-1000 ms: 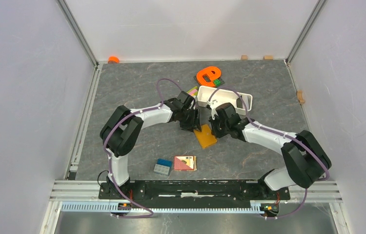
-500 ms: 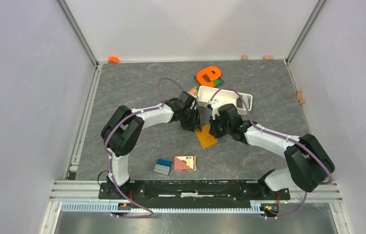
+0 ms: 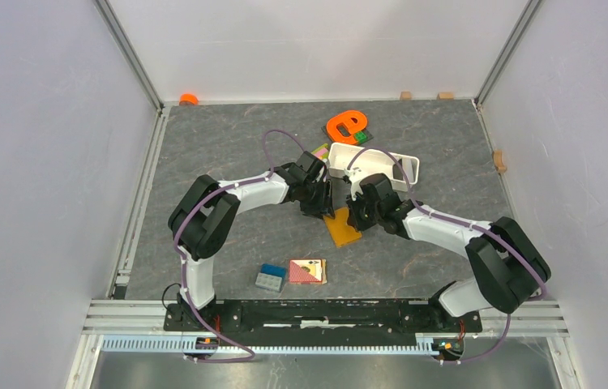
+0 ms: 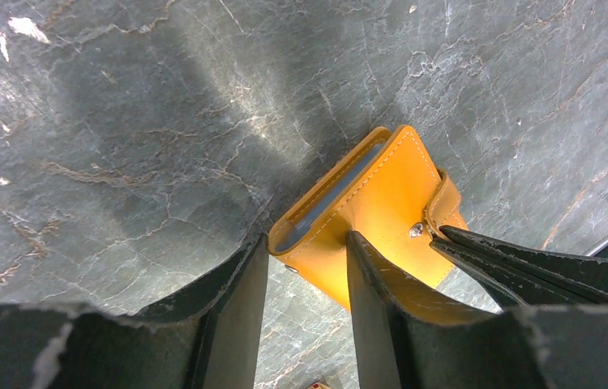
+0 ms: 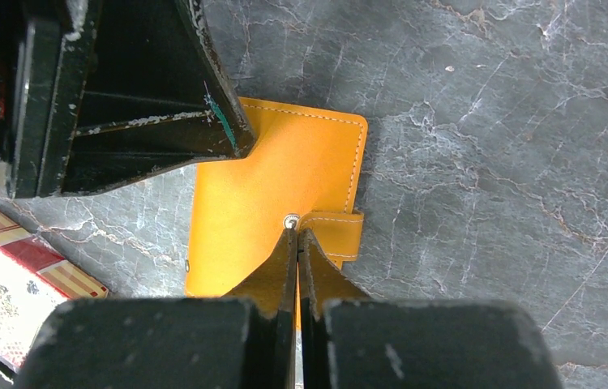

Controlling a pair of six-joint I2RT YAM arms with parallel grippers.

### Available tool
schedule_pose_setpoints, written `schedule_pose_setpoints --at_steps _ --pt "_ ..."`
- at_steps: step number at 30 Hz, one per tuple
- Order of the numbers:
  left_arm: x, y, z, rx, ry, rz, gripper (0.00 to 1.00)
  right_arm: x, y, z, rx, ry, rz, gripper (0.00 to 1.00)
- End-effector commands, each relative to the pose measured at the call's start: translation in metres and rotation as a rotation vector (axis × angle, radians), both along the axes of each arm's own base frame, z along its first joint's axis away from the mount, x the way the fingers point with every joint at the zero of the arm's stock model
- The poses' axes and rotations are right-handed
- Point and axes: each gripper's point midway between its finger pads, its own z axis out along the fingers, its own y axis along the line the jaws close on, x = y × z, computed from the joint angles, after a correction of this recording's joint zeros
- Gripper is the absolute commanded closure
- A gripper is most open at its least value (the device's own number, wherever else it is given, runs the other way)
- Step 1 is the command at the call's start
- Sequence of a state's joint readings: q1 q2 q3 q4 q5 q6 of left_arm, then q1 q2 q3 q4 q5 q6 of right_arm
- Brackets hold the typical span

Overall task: Put the credit cards into the card holder
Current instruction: Close the card holder at the center of the board.

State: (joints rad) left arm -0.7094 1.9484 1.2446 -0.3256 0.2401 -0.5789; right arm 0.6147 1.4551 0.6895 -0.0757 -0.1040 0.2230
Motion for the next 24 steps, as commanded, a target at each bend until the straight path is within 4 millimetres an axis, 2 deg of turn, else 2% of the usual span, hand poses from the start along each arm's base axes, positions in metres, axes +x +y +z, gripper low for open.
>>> schedule_pose_setpoints --at_steps 1,16,24 --pt "-0.011 0.017 -0.033 0.115 0.045 -0.002 0.53 0.007 0.005 0.002 0.004 -0.019 0.009 1.0" --pt "-0.012 0.016 -0.032 0.11 0.047 -0.005 0.53 0.006 0.018 0.007 0.046 -0.024 0.051 1.0" --pt "-0.012 0.016 -0.033 0.11 0.049 -0.005 0.54 0.001 0.019 0.001 0.032 -0.004 0.074 1.0"
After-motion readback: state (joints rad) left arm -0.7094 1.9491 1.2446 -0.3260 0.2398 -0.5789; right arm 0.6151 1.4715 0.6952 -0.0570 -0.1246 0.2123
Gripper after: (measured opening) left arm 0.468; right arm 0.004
